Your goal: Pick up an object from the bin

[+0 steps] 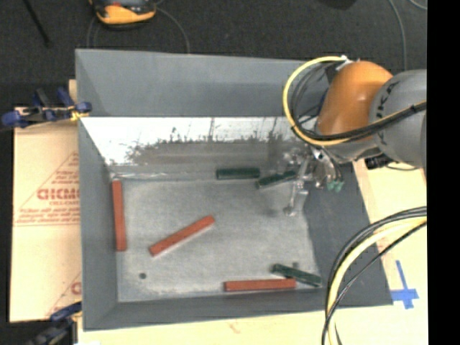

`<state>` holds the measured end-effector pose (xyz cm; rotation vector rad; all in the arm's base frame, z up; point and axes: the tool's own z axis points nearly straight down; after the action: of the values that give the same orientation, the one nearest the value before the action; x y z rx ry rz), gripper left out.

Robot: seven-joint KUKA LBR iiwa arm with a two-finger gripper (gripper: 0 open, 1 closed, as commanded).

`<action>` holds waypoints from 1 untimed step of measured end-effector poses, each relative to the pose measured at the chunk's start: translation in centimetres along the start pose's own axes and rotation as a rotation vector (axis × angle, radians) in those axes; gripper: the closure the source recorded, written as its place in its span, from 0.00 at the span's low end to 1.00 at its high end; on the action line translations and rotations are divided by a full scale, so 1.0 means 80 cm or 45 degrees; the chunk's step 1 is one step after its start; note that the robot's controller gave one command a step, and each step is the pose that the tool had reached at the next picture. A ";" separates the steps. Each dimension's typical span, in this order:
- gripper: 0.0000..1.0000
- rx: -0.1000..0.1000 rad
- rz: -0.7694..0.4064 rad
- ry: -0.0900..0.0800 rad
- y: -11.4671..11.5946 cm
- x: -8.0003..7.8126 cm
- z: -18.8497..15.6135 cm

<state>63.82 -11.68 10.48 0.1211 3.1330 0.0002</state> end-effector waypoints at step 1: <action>0.00 -0.002 0.211 0.008 -0.017 0.003 0.021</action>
Offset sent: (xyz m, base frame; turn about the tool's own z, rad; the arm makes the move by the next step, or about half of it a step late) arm 0.0097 -0.0151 -0.0155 0.1420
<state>63.49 -13.04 8.77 0.3809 3.1183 0.0038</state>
